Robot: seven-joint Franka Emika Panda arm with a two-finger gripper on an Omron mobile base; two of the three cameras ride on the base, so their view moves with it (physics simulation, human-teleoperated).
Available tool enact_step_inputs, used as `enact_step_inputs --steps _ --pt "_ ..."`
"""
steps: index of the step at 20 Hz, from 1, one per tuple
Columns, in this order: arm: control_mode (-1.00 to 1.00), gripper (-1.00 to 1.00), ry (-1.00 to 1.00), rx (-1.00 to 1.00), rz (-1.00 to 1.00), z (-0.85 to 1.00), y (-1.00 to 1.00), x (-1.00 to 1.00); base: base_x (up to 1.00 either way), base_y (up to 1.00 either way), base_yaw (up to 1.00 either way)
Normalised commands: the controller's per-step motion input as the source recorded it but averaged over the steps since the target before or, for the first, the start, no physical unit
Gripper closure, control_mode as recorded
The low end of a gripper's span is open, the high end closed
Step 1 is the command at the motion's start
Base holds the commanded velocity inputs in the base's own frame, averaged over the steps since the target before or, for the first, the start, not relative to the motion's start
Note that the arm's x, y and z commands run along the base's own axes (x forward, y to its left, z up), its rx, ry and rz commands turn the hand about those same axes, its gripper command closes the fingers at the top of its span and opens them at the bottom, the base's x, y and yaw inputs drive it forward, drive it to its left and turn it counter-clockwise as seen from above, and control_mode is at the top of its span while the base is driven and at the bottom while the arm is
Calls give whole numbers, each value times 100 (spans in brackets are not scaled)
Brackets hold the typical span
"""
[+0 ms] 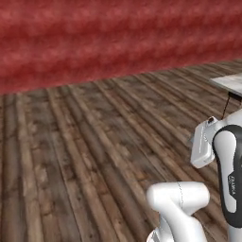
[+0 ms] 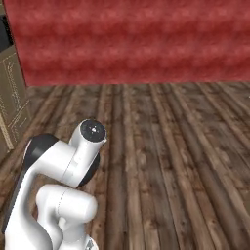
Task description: Move the pot and pan from the stove into the sink.
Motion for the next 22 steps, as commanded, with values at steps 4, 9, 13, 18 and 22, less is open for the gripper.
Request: enact_step_inputs --steps 4,9,13,18,22 --pt "100 -100 0 0 0 0 0 0 0 -16 -48" --pt "100 -100 0 0 0 0 0 0 0 -14 -49" --pt "100 -100 0 0 0 0 0 0 0 -16 -48" --pt "100 -100 0 0 0 0 0 0 0 -15 -49" --pt "100 -100 0 0 0 0 0 0 0 -15 -49"
